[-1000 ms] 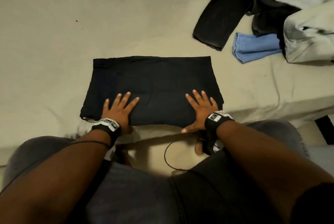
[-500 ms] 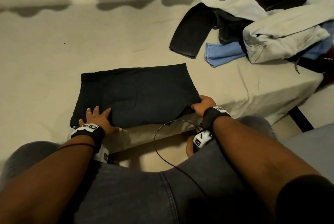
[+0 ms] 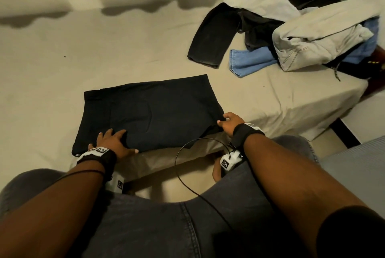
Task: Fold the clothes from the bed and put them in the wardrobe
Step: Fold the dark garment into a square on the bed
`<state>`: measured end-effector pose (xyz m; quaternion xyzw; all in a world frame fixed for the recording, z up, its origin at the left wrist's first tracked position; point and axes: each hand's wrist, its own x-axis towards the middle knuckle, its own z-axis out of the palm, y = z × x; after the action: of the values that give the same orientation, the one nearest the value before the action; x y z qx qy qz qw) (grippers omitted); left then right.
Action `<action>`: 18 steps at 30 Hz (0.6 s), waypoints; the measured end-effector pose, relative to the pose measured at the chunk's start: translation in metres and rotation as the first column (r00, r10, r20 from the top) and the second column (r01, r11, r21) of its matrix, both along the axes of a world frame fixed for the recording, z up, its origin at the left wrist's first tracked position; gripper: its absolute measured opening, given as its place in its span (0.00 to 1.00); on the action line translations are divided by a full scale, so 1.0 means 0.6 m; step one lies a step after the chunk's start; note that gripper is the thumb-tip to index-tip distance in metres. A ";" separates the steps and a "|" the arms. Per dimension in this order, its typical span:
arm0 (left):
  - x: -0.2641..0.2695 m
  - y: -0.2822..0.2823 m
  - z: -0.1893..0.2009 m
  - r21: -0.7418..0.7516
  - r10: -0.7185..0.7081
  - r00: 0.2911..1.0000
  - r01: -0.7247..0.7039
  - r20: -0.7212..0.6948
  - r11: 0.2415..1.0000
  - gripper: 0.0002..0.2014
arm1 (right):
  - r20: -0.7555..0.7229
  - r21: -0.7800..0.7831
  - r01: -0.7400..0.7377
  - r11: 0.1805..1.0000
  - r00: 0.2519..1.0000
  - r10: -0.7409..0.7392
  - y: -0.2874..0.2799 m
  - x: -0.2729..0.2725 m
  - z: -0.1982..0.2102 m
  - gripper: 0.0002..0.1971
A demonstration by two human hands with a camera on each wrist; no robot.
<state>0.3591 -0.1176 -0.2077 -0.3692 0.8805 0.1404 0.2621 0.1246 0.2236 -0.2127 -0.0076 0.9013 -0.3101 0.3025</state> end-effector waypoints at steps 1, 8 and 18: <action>0.000 -0.001 0.000 0.003 0.005 1.000 -0.005 0.002 1.000 0.51 | -0.002 0.022 -0.006 1.000 1.000 0.006 0.000 -0.005 -0.003 0.24; -0.001 -0.001 -0.001 -0.003 0.018 1.000 -0.018 -0.010 1.000 0.50 | -0.049 -0.164 0.152 0.975 0.986 -0.162 -0.006 -0.059 0.006 0.12; 0.001 -0.001 -0.002 0.000 0.023 1.000 -0.023 -0.018 1.000 0.49 | 0.074 -0.013 0.052 0.999 0.996 -0.051 0.005 -0.058 -0.009 0.12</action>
<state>0.3595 -0.1180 -0.2091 -0.3782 0.8785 0.1466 0.2525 0.0895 0.2266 -0.2181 0.0247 0.8870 -0.3245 0.3275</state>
